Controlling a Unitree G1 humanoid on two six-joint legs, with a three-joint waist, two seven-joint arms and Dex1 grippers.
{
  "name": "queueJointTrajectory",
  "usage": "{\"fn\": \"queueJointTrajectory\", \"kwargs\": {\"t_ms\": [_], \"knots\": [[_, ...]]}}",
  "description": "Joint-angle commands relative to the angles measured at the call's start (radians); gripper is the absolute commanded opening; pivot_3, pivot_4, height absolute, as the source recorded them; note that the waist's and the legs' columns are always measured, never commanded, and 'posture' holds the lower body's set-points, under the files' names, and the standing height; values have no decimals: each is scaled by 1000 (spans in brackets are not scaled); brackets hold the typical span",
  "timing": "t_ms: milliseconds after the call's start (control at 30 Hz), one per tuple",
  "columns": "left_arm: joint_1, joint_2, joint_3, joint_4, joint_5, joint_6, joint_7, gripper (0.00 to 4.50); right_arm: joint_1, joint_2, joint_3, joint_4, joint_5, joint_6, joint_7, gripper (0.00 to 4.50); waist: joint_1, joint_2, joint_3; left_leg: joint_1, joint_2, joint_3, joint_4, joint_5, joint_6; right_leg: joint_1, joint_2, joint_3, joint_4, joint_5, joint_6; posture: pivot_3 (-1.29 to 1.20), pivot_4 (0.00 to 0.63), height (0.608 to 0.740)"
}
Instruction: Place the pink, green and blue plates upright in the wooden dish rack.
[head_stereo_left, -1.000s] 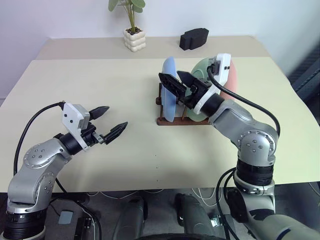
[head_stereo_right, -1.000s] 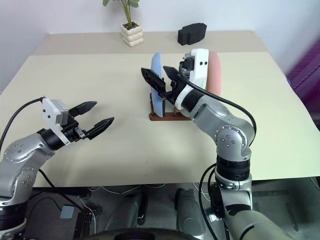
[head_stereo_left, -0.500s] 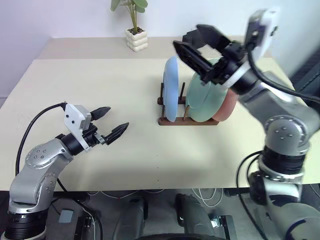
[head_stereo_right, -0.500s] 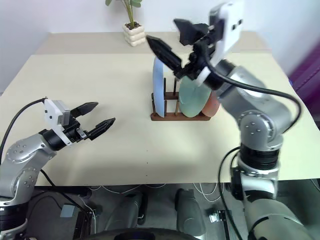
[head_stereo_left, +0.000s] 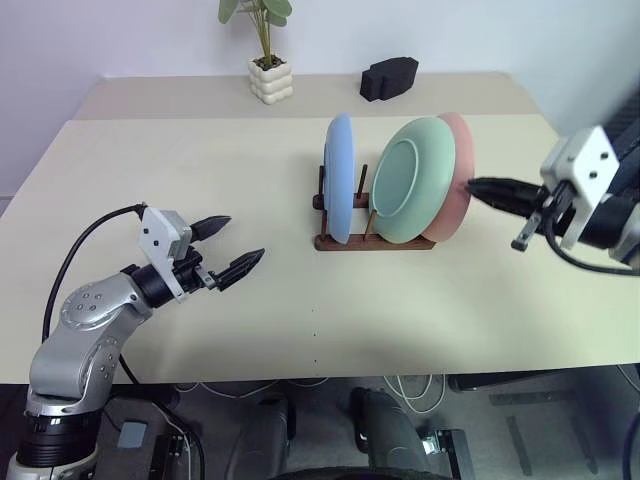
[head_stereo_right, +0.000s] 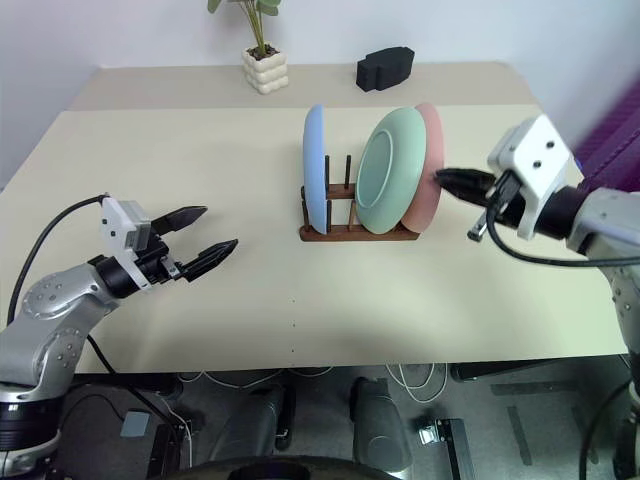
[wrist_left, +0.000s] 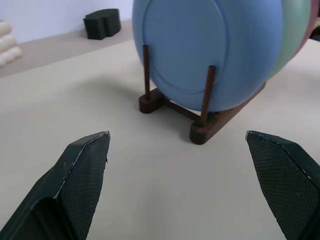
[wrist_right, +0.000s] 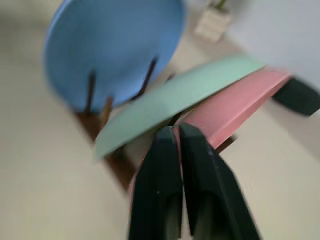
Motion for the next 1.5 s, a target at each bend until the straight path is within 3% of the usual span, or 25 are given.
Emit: {"fn": "queueJointTrajectory", "kwargs": {"t_ms": [33,300,667,1233,1500], "knots": [[-28,2,-15,4,11,-29,-17,4500,25,-20,-37,-81,-15,-13,9,36,1,0,0,0,0,0,0,0,0,0,0,0,0,0,0,0,150,730],[-35,-5,-25,-5,0,-30,-32,4500,41,-1,43,-71,-134,-45,-19,36,2,0,0,0,1,0,1,0,0,0,0,0,0,0,0,0,150,730],[14,1,-6,-52,-14,-21,-32,4500,9,49,106,-10,-182,-111,-7,36,2,0,0,0,0,-1,1,0,0,0,0,0,0,0,0,0,150,730],[27,-1,-10,-63,-11,-20,-17,4500,-76,125,162,-73,-145,-112,8,36,2,0,0,0,0,-1,2,0,0,1,0,0,0,0,0,0,150,730],[28,-6,-19,-61,-5,-24,-9,4500,-102,129,122,-80,-119,-105,3,36,2,0,0,0,0,-1,2,0,0,1,0,0,0,0,0,0,150,730]]}}
